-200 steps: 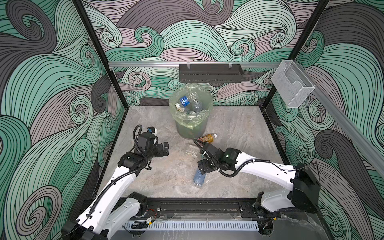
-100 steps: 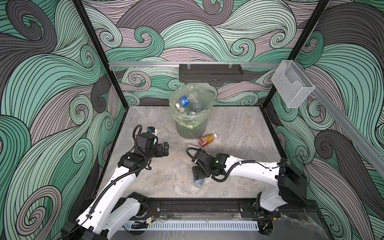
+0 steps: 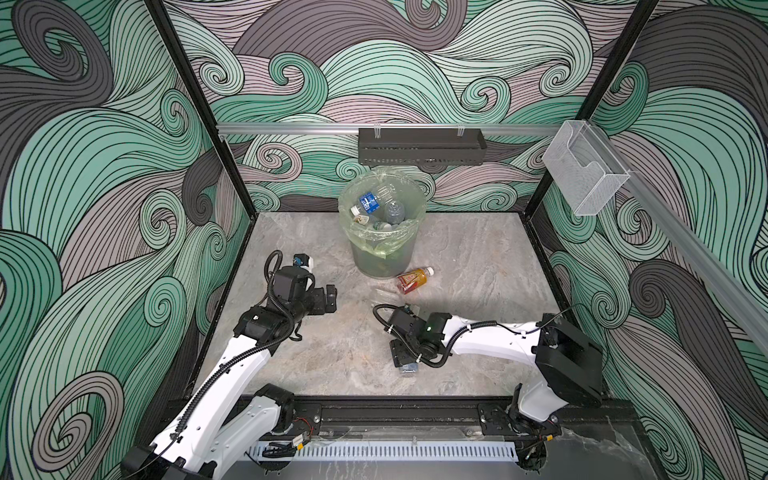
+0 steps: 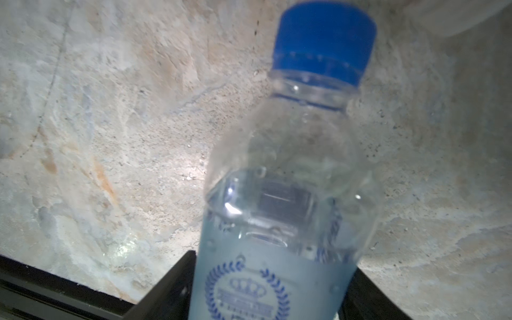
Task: Throw the plastic bottles in the bin
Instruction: 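Lift the blue-cap bottle with right gripper, carry over bin, release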
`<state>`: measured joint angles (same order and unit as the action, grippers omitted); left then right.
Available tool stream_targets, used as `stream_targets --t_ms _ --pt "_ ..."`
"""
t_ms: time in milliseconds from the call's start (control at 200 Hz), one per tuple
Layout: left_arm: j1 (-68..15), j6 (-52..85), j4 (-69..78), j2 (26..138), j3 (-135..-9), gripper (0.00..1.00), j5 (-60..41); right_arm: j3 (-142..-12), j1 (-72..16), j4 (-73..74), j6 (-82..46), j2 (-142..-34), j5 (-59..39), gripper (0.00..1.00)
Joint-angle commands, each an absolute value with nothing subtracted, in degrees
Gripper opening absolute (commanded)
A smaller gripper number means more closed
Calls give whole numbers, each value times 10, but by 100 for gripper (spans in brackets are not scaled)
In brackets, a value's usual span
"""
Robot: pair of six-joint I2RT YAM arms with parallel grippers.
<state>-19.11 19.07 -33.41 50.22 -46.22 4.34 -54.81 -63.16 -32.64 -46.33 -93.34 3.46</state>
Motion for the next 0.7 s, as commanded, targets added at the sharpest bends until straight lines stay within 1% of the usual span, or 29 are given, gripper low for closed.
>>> stream_targets --t_ms 0,155,295,420,505,696 --pt "-186 191 -339 492 -461 99 53 -545 -631 -344 -456 -915 60 71" --pt "-186 189 -341 493 -463 99 54 -546 -627 -353 -439 -905 72 62" --pt "-186 188 -341 492 -464 99 55 -553 -627 -354 -395 -870 77 56" --pt "-186 189 -337 495 -468 99 53 -551 -627 -355 -358 -836 84 55" --pt "-186 190 -337 497 -469 99 53 -539 -621 -357 -330 -810 72 56" --pt "-186 185 -343 497 -469 99 56 -490 -565 -348 -298 -710 37 55"
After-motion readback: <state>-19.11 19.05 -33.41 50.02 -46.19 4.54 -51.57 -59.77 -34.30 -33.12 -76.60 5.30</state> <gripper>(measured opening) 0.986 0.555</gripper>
